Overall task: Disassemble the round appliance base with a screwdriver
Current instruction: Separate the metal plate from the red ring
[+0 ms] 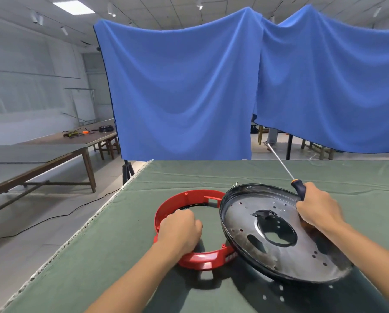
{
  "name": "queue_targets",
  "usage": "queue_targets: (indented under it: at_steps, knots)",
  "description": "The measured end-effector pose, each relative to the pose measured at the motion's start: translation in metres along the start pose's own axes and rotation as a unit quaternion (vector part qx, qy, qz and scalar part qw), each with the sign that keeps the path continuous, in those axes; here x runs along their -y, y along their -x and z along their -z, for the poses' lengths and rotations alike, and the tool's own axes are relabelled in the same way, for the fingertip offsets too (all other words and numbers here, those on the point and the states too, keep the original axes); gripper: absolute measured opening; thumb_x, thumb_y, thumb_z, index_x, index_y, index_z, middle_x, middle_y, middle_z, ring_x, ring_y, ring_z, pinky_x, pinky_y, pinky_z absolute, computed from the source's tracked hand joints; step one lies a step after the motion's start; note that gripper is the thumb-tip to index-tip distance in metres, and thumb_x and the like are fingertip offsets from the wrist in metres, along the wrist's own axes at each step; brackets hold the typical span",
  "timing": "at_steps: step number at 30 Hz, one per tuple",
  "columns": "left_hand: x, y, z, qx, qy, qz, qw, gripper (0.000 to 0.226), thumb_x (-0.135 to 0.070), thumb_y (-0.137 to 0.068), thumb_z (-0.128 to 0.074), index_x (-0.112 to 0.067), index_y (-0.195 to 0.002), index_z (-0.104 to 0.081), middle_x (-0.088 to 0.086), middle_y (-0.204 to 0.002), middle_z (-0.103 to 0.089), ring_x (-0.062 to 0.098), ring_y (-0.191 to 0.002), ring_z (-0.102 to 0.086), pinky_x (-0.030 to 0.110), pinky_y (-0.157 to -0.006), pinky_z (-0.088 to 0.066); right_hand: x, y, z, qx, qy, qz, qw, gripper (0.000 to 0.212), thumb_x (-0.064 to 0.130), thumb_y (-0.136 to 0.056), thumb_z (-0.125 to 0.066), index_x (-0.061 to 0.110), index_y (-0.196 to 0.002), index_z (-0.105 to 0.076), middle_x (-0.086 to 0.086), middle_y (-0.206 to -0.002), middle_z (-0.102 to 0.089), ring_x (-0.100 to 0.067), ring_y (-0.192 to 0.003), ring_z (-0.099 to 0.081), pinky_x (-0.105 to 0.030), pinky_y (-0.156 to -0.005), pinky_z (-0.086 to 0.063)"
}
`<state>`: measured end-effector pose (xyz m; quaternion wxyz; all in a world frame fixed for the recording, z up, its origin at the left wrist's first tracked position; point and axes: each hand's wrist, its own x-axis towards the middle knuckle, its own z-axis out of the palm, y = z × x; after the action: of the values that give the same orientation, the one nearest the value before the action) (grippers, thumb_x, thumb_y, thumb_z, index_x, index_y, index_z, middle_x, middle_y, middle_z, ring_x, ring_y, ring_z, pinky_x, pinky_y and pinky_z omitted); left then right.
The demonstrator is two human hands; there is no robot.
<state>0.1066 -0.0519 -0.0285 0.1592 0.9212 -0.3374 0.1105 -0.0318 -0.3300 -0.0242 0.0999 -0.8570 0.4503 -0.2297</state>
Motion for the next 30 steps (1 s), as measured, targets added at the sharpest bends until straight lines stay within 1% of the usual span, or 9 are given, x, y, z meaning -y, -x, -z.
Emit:
queue_targets:
  at_steps: [2,6,8,11,14,19,22,27,30]
  knots:
    - [-0.001,0.006,0.003,-0.035,0.025,-0.071,0.997,0.042,-0.04,-0.094,-0.037,-0.015,-0.06,-0.044,0.003,-0.067,-0.057,0.027,-0.073,-0.058,0.032,-0.062,-0.037,-0.001,0.0,0.002,0.0,0.001,0.002,1.0,0.009,0.011,-0.088,-0.047,0.013,-0.095,-0.042,-0.008,-0.072,-0.052,-0.03,-0.067,-0.053,-0.034,-0.056,-0.038]
    - [-0.014,0.027,0.003,0.042,0.007,-0.248,0.968,0.054,-0.058,-0.088,-0.026,-0.015,-0.058,-0.039,0.008,-0.063,-0.054,0.033,-0.068,-0.052,0.033,-0.056,-0.027,-0.007,0.003,0.012,0.0,-0.005,-0.014,1.0,0.009,0.01,-0.088,-0.048,0.012,-0.096,-0.044,-0.012,-0.077,-0.055,-0.031,-0.068,-0.053,-0.034,-0.057,-0.039]
    - [-0.017,0.032,0.002,0.042,-0.046,-0.289,0.955,0.056,-0.063,-0.088,-0.032,-0.016,-0.061,-0.042,0.012,-0.067,-0.058,0.035,-0.066,-0.05,0.033,-0.056,-0.027,-0.011,0.007,0.017,-0.005,-0.016,-0.026,1.0,0.01,0.009,-0.086,-0.049,0.011,-0.095,-0.045,-0.012,-0.076,-0.053,-0.032,-0.069,-0.052,-0.035,-0.057,-0.038]
    - [-0.02,0.031,0.007,0.039,-0.096,-0.313,0.944,0.047,-0.055,-0.091,-0.04,-0.015,-0.069,-0.053,0.016,-0.082,-0.065,0.039,-0.078,-0.057,0.033,-0.06,-0.03,-0.016,0.014,0.025,-0.007,-0.023,-0.043,0.999,0.012,0.008,-0.084,-0.051,0.011,-0.093,-0.045,-0.009,-0.069,-0.048,-0.029,-0.064,-0.05,-0.032,-0.052,-0.033]
    - [-0.021,0.027,0.014,0.037,-0.113,-0.293,0.949,0.045,-0.048,-0.093,-0.04,-0.011,-0.079,-0.062,0.017,-0.087,-0.066,0.038,-0.082,-0.059,0.032,-0.062,-0.031,-0.019,0.018,0.032,-0.02,-0.024,-0.043,0.999,0.01,0.007,-0.083,-0.051,0.011,-0.091,-0.045,-0.009,-0.068,-0.051,-0.026,-0.059,-0.05,-0.03,-0.049,-0.032]
    - [-0.001,0.011,0.028,-0.004,-0.13,-0.229,0.965,0.039,-0.051,-0.092,-0.039,-0.02,-0.07,-0.049,0.012,-0.091,-0.067,0.034,-0.087,-0.061,0.032,-0.063,-0.03,-0.014,0.024,0.029,-0.016,-0.007,-0.026,1.0,0.006,0.01,-0.088,-0.049,0.011,-0.09,-0.044,-0.01,-0.072,-0.052,-0.03,-0.065,-0.054,-0.033,-0.054,-0.037]
    - [0.016,0.003,0.024,0.001,-0.164,-0.187,0.968,0.045,-0.049,-0.093,-0.037,-0.012,-0.081,-0.061,0.013,-0.097,-0.067,0.034,-0.09,-0.061,0.033,-0.064,-0.031,-0.004,0.026,0.018,-0.005,0.009,-0.017,1.0,0.005,0.011,-0.09,-0.045,0.013,-0.095,-0.043,-0.008,-0.072,-0.049,-0.031,-0.07,-0.052,-0.035,-0.059,-0.039]
    - [0.02,-0.001,0.002,0.0,-0.137,-0.089,0.987,0.053,-0.057,-0.094,-0.03,-0.015,-0.066,-0.045,0.013,-0.091,-0.067,0.034,-0.086,-0.062,0.035,-0.062,-0.033,0.004,0.023,0.0,0.01,0.015,0.011,1.0,0.011,0.007,-0.087,-0.047,0.013,-0.092,-0.04,-0.008,-0.074,-0.048,-0.031,-0.07,-0.05,-0.036,-0.061,-0.037]
    - [0.006,-0.004,-0.01,-0.043,-0.084,-0.059,0.994,0.043,-0.054,-0.095,-0.029,-0.017,-0.096,-0.052,0.007,-0.105,-0.062,0.029,-0.099,-0.059,0.036,-0.071,-0.04,0.004,0.018,-0.004,0.017,-0.004,0.01,1.0,0.012,0.01,-0.087,-0.049,0.013,-0.096,-0.042,-0.01,-0.081,-0.051,-0.032,-0.073,-0.051,-0.035,-0.061,-0.037]
